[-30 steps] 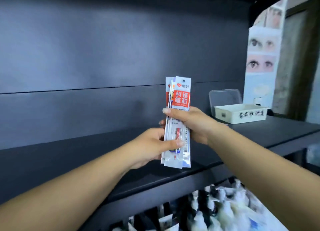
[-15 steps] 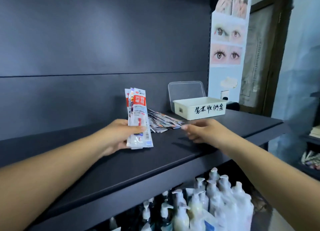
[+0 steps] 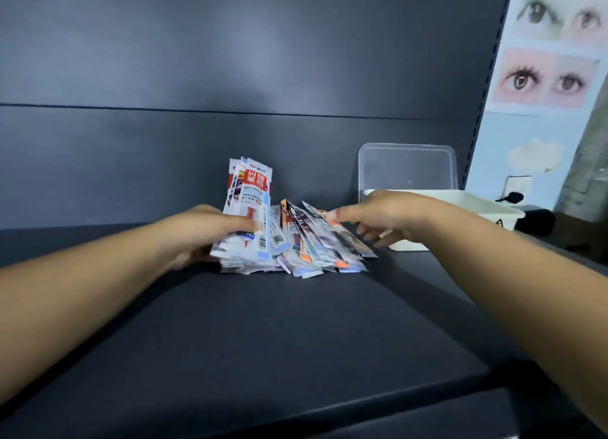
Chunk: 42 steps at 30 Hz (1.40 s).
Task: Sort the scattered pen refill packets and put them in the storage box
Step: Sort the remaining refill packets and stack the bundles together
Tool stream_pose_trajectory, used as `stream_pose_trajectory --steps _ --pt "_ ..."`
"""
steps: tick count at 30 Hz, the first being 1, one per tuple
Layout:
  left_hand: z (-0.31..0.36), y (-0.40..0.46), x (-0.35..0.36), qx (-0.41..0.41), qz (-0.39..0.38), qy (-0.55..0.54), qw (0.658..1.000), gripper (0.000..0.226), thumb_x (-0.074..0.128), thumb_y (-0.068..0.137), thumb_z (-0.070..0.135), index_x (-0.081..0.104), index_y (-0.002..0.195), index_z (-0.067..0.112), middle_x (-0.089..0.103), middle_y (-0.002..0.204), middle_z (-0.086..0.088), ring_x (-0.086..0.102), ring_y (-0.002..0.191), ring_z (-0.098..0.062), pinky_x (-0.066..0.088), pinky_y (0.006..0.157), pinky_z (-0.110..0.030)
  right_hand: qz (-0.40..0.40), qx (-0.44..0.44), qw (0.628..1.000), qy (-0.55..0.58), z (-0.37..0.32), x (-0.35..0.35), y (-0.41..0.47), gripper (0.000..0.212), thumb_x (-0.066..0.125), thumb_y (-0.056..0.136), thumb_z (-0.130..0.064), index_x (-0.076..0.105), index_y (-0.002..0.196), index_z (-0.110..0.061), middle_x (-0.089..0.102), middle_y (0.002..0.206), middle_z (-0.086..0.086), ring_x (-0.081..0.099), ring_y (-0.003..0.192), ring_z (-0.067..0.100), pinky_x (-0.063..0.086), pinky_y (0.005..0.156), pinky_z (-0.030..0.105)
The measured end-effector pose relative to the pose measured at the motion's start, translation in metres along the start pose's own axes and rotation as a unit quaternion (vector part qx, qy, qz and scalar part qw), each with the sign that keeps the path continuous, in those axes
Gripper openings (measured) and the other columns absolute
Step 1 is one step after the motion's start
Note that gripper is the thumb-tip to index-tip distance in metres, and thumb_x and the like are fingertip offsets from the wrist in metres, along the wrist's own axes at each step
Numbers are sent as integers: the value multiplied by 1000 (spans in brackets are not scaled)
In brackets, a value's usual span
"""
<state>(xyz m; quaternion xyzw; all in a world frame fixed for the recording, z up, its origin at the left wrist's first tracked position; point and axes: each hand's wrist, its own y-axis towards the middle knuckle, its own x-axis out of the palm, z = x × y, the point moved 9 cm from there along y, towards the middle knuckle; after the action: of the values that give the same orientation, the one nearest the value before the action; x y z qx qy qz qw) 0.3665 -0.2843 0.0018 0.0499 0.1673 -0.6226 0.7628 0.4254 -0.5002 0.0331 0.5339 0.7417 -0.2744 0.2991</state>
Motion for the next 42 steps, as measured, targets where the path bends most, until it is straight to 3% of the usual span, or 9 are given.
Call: stream_pose_trajectory --steps 5,8,10,15,18,23,32,38,42 --pt "-3 1 1 -31 39 0 999 14 67 79 22 66 83 9 72 63 -2 65 53 -15 52 51 -19 -29 0 1000 11 -5 18 38 61 59 81 -48 45 128 -12 53 124 11 51 114 31 43 97 38" --pt "-2 0 4 -42 60 0 997 19 67 79 22 65 89 6 72 79 -7 65 70 -21 53 75 -30 -38 -16 998 47 -6 22 49 63 60 83 -41 40 132 -7 43 140 12 45 123 32 38 99 38" --pt "0 -1 7 -51 64 4 997 27 67 79 21 64 99 3 71 91 -13 64 79 -26 50 87 -37 -25 -15 996 84 1 21 53 56 63 81 -38 47 124 -6 50 132 14 50 115 32 40 96 37" --pt "2 1 20 -51 68 -6 996 15 68 79 20 64 83 6 72 75 -8 67 63 -19 54 71 -29 -59 7 945 322 1 32 47 22 64 83 -21 50 71 -10 56 79 9 50 67 21 47 64 27" --pt "1 0 32 -43 59 3 997 25 68 79 26 66 94 6 72 95 -11 68 81 -23 53 83 -33 -98 5 925 367 -1 36 42 29 55 89 -20 44 64 -9 47 64 6 46 56 16 44 46 25" --pt "9 4 52 -40 26 2 999 34 65 81 29 65 106 5 71 105 -12 67 94 -25 51 89 -35 -174 3 892 417 -6 48 41 31 49 93 -25 54 68 -7 62 42 5 60 49 18 52 44 29" --pt "27 10 85 55 -32 -12 998 28 60 85 28 61 112 22 70 111 -1 67 99 -16 50 91 -31 -274 -44 851 447 -18 60 39 36 50 89 -39 65 88 -6 72 64 10 69 53 20 57 47 31" --pt "36 4 91 141 -63 5 988 41 56 87 29 47 127 30 66 118 8 64 105 -7 49 92 -25 -280 -59 872 398 -23 67 32 23 56 87 -31 65 89 -10 71 62 9 68 51 21 56 45 31" --pt "39 -3 93 169 -81 7 982 33 50 90 29 44 121 38 62 119 14 60 105 3 49 87 -15 -236 -82 903 349 -29 62 36 29 59 85 -31 64 107 -12 71 86 10 68 68 23 57 60 31"
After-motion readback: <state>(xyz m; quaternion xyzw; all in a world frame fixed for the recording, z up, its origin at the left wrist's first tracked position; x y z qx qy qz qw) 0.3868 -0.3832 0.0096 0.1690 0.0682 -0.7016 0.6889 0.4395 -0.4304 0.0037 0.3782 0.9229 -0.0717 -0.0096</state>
